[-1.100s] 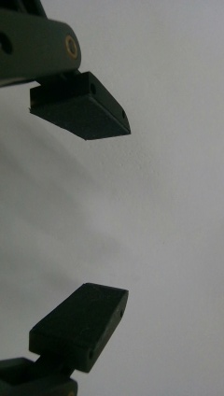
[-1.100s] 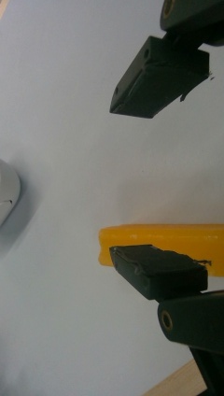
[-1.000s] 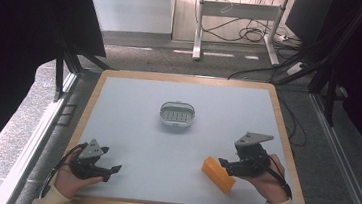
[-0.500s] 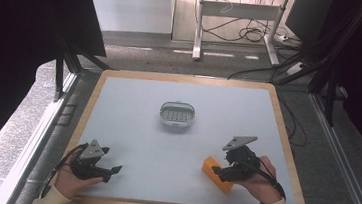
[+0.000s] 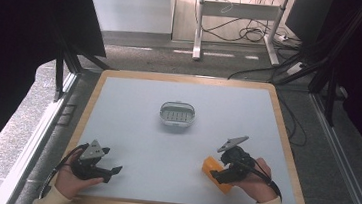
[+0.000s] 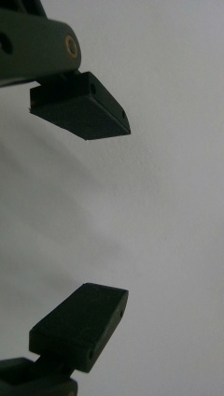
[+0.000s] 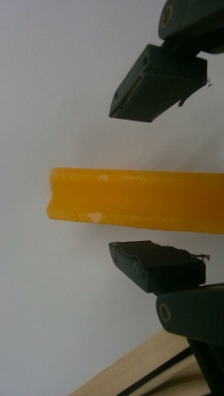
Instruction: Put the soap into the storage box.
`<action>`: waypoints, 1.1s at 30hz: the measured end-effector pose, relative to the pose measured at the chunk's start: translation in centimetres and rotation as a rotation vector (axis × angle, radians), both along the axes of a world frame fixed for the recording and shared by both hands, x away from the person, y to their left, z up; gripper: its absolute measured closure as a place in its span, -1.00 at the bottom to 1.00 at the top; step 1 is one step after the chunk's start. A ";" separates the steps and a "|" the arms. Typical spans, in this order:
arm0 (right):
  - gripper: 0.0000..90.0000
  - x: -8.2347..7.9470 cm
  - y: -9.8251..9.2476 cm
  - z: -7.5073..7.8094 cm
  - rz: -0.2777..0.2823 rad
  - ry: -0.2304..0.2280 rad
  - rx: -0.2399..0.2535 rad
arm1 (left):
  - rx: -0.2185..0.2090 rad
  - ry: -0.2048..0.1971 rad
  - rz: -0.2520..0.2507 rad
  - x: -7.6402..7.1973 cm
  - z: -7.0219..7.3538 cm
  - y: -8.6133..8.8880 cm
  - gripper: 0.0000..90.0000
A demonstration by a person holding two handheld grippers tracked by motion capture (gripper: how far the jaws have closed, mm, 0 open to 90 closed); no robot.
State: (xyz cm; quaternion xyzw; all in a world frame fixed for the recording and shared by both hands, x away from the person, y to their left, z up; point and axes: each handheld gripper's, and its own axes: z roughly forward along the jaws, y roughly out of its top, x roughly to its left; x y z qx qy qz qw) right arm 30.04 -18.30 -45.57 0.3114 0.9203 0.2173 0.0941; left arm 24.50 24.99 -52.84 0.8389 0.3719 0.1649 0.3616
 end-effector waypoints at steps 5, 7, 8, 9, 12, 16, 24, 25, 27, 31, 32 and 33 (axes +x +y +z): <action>-0.27 0.4 0.5 -0.2 0.010 0.033 -0.029 | 0.001 0.002 -0.003 0.0 0.0 -0.1 -0.58; -0.24 0.5 0.7 -0.5 0.011 0.048 -0.042 | 0.001 0.002 -0.002 0.0 0.0 -0.1 -0.58; -0.21 0.5 0.7 -0.6 0.011 0.054 -0.045 | 0.001 0.002 -0.002 0.0 0.0 -0.1 -0.58; -0.19 0.5 0.8 -0.7 0.009 0.061 -0.048 | 0.002 0.003 -0.002 0.0 0.0 -0.1 -0.58; -0.13 0.6 0.9 -1.1 0.009 0.067 -0.059 | 0.003 0.003 -0.004 0.0 -0.1 -0.1 -0.58; 0.01 0.8 1.3 -1.8 0.002 0.085 -0.092 | 0.002 0.002 -0.003 0.0 0.0 0.0 -0.58; 0.36 0.8 1.7 -2.1 0.000 0.111 -0.118 | -0.005 0.004 -0.001 0.0 0.0 0.1 -0.58; 0.36 0.8 1.7 -2.1 -0.003 0.112 -0.118 | -0.005 0.003 -0.001 0.0 0.0 0.1 -0.58; 0.36 0.8 1.7 -2.1 -0.007 0.108 -0.117 | -0.004 0.003 -0.002 0.0 0.0 0.1 -0.58; 0.36 0.8 1.7 -1.9 -0.004 0.095 -0.115 | 0.001 0.004 -0.003 0.0 0.0 0.1 -0.58; 0.36 0.7 1.7 -1.8 -0.004 0.086 -0.114 | 0.001 0.004 -0.003 0.0 0.0 0.1 -0.58; 0.36 0.7 1.6 -1.6 -0.006 0.070 -0.105 | 0.000 0.005 -0.001 0.0 -0.1 0.1 -0.58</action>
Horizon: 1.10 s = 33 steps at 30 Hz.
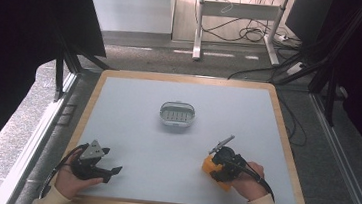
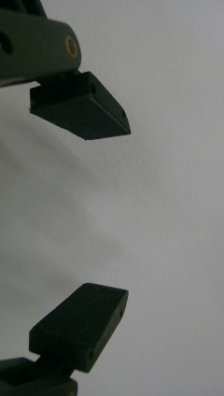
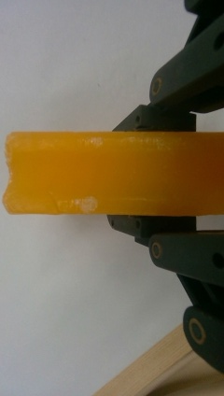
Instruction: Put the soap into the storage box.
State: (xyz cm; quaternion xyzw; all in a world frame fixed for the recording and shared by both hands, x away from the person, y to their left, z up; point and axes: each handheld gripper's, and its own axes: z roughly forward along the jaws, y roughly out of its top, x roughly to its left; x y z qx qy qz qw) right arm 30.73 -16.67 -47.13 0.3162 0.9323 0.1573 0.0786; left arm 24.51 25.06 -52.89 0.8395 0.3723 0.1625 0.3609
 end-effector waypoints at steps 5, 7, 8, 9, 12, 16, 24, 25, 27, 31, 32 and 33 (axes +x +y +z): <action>0.36 -0.2 -0.4 0.9 0.001 -0.024 0.036 | 0.000 0.001 0.000 0.0 0.0 0.0 -0.58; 0.36 -0.2 -0.5 1.0 0.008 -0.022 0.041 | 0.000 0.001 0.000 0.0 0.0 0.0 -0.58; 0.36 -0.2 -0.5 1.0 0.008 -0.022 0.041 | 0.000 0.001 -0.001 0.0 0.0 0.0 -0.58; 0.36 -0.3 -0.5 1.1 0.014 -0.023 0.045 | 0.000 0.000 -0.001 0.0 0.0 0.0 -0.58; 0.36 -0.3 -0.6 1.1 0.030 -0.022 0.047 | 0.001 0.001 0.000 0.0 0.0 0.0 -0.58; 0.36 -0.4 -0.6 1.2 0.047 -0.024 0.052 | 0.013 0.005 -0.006 0.0 -0.1 0.0 -0.58; 0.36 -0.4 -0.8 2.3 0.068 -0.054 0.067 | 0.009 -0.003 -0.006 0.0 0.1 0.1 -0.58; 0.36 -0.4 -0.9 2.4 0.070 -0.057 0.075 | 0.012 -0.001 -0.009 0.0 0.1 0.1 -0.58; 0.36 -0.3 -1.0 2.6 0.073 -0.060 0.084 | 0.010 -0.001 -0.012 0.0 0.0 0.1 -0.58; 0.36 0.1 -1.1 2.9 0.069 -0.076 0.086 | 0.006 -0.003 -0.013 0.0 0.1 0.1 -0.58; 0.36 0.1 -1.1 2.9 0.069 -0.076 0.086 | 0.006 -0.003 -0.013 0.0 0.1 0.1 -0.58; 0.36 0.3 -1.1 3.0 0.077 -0.080 0.085 | 0.002 -0.004 -0.011 0.0 0.1 0.2 -0.58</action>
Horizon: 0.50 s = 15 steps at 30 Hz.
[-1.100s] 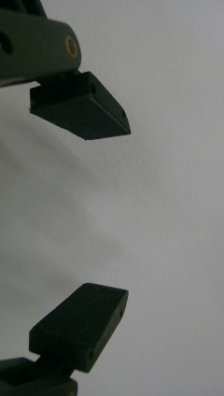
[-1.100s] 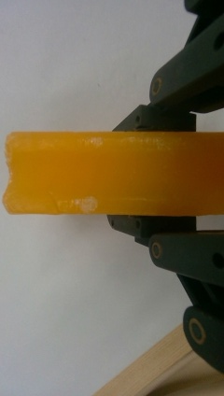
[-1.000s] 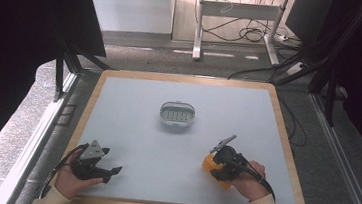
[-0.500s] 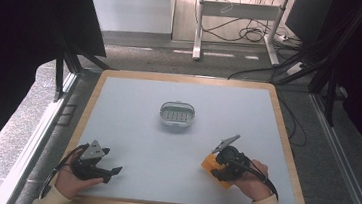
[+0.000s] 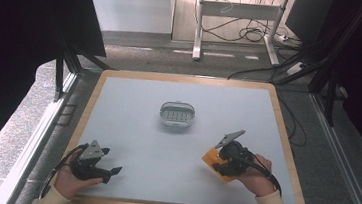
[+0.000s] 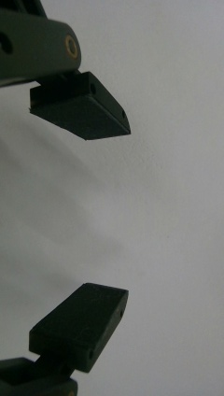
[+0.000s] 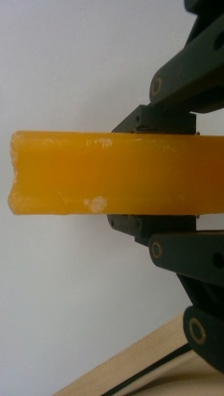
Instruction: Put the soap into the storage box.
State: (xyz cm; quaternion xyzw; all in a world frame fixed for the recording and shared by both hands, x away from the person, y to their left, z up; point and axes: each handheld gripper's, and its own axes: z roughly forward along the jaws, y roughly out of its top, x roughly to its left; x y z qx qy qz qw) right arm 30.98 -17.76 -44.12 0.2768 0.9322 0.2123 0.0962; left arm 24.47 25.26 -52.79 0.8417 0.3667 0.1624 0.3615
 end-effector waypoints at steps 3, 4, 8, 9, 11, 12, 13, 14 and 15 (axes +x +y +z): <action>0.36 0.3 0.0 0.4 0.004 0.000 -0.003 | -0.002 0.000 0.003 0.0 0.1 0.0 -0.58; 0.36 0.3 0.0 0.5 0.007 -0.003 -0.003 | 0.000 0.001 0.003 0.0 0.1 0.0 -0.58; 0.36 0.7 0.0 1.1 0.008 -0.007 -0.003 | 0.003 0.004 0.000 0.1 0.0 -0.1 -0.58; 0.36 0.7 0.0 1.1 0.008 -0.007 -0.003 | 0.003 0.004 0.000 0.1 0.0 -0.1 -0.58; 0.36 1.0 0.0 1.4 0.011 -0.015 -0.002 | 0.003 0.004 0.000 0.1 0.0 -0.1 -0.58; 0.36 1.1 0.0 1.5 0.018 -0.022 -0.001 | 0.001 0.003 0.000 0.1 0.0 -0.1 -0.58; 0.36 1.2 0.0 1.6 0.018 -0.020 0.002 | -0.002 0.004 0.002 0.1 0.0 -0.1 -0.58; 0.36 1.3 0.0 1.7 0.021 -0.022 0.005 | -0.003 0.004 0.003 0.1 0.0 -0.1 -0.58; 0.36 1.4 0.0 1.8 0.021 -0.024 0.007 | -0.003 0.004 0.002 0.1 0.0 -0.1 -0.58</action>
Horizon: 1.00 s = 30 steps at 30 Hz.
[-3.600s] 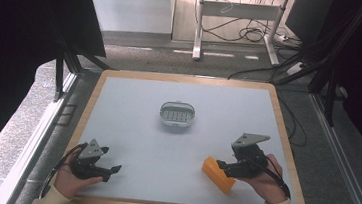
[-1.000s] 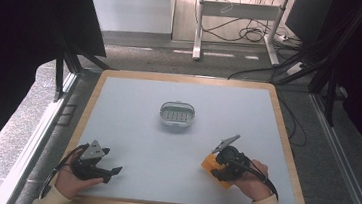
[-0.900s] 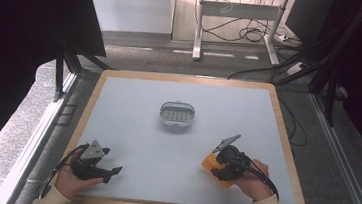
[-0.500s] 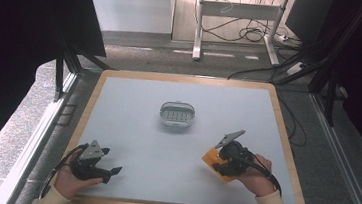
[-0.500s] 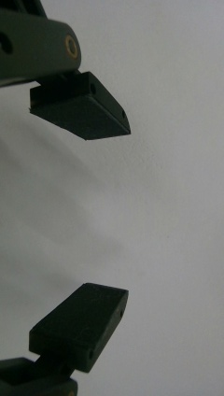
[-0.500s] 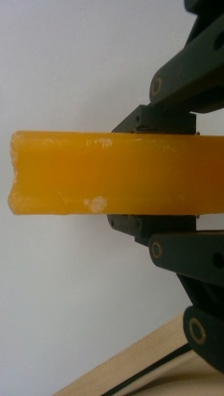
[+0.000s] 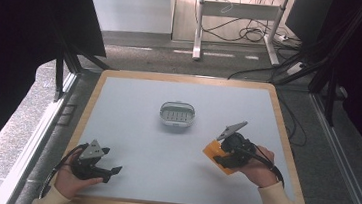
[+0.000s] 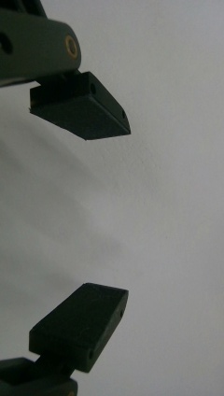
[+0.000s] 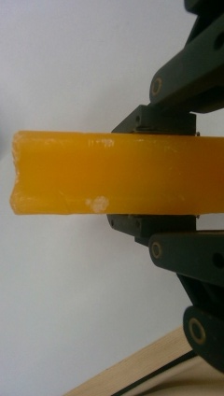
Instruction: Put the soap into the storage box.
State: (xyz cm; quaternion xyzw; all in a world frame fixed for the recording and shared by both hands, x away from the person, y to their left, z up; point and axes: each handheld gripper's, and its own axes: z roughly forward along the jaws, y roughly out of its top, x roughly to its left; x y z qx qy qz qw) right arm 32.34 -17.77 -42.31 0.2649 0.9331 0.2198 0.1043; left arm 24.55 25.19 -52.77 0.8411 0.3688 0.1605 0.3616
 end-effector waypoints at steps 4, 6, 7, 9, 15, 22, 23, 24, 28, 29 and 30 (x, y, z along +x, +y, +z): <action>0.36 0.5 0.2 0.4 0.007 -0.003 -0.003 | -0.001 -0.001 -0.001 0.0 0.0 0.0 -0.58; 0.37 0.7 0.3 0.5 0.009 0.000 -0.005 | 0.002 0.000 -0.004 0.0 0.0 0.0 -0.58; 0.36 0.9 0.4 0.6 0.012 -0.003 -0.005 | 0.000 0.000 -0.004 0.0 0.0 0.0 -0.58; 0.36 1.1 0.5 0.8 0.011 -0.004 -0.004 | -0.002 0.000 -0.003 0.0 0.0 -0.1 -0.58; 0.36 2.0 0.9 1.2 0.028 -0.004 -0.008 | 0.000 0.003 -0.003 0.1 0.0 -0.1 -0.58; 0.37 2.7 1.5 1.5 0.082 -0.019 -0.011 | 0.001 0.002 -0.004 0.1 0.0 -0.1 -0.58; 0.36 2.8 1.5 1.6 0.082 -0.019 -0.013 | 0.001 0.003 -0.004 0.1 0.0 -0.1 -0.58; 0.36 3.0 1.6 1.6 0.085 -0.021 -0.012 | 0.001 0.003 -0.004 0.1 0.0 -0.1 -0.58; 0.36 3.5 1.8 1.8 0.091 -0.020 -0.011 | 0.003 0.001 -0.006 0.1 0.0 -0.1 -0.58; 0.37 3.6 1.9 1.8 0.091 -0.018 -0.014 | 0.003 0.002 -0.006 0.1 0.0 -0.1 -0.58; 0.37 3.7 1.9 1.9 0.095 -0.022 -0.015 | 0.003 0.002 -0.006 0.1 0.0 -0.1 -0.58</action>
